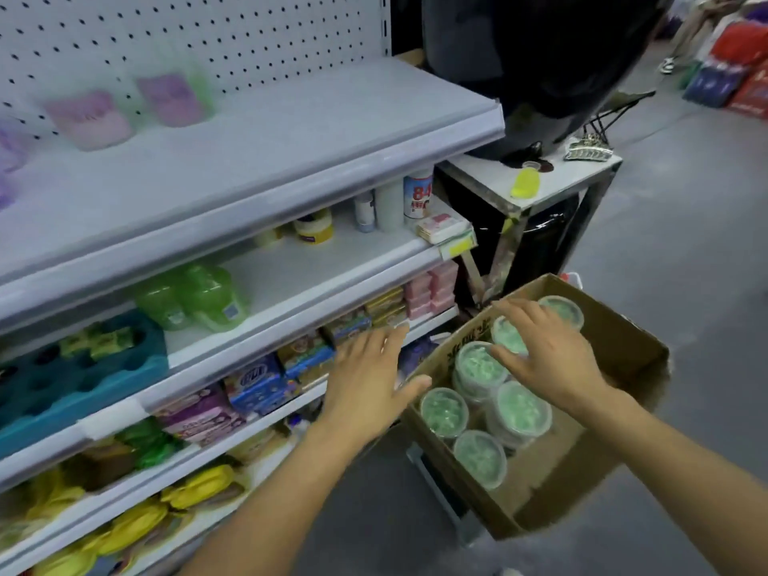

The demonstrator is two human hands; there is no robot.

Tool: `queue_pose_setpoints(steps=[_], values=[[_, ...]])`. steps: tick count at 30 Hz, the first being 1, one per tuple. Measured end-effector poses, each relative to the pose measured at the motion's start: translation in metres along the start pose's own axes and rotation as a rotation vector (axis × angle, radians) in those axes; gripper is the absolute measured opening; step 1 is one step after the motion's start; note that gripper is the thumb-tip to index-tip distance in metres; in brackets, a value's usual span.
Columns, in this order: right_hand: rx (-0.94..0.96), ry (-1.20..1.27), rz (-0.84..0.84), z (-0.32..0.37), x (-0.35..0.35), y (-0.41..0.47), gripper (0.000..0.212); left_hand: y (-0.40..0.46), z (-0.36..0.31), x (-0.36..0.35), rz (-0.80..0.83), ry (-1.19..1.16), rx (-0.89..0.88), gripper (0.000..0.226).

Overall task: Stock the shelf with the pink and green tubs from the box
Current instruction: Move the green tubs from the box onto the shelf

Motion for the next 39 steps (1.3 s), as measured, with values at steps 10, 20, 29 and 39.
queue_pose_setpoints(steps=[10,20,29,39], values=[[-0.244,0.085,0.566,-0.139,-0.119,-0.045,0.104,0.076,-0.063,-0.195,0.442,-0.646,0.628,0.076],[-0.288,0.219,0.741,-0.171,-0.233,-0.054,0.132,0.143,-0.065,-0.337,0.357,-0.865,1.109,0.057],[-0.298,0.335,0.678,-0.19,-0.202,-0.041,0.109,0.137,-0.077,-0.309,0.261,-1.081,1.225,0.015],[-0.543,0.833,0.69,-0.176,-0.056,0.031,0.065,0.094,-0.071,-0.173,0.021,-1.231,1.244,0.011]])
Point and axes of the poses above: each hand's wrist, its own y-axis towards the middle knuckle, its own x-axis out of the back of the hand, z = x × y, the point moved 1 cm from there along y, towards the middle knuckle, and after that the axes turned 5 degrees about -z, right-handed, at the moved point
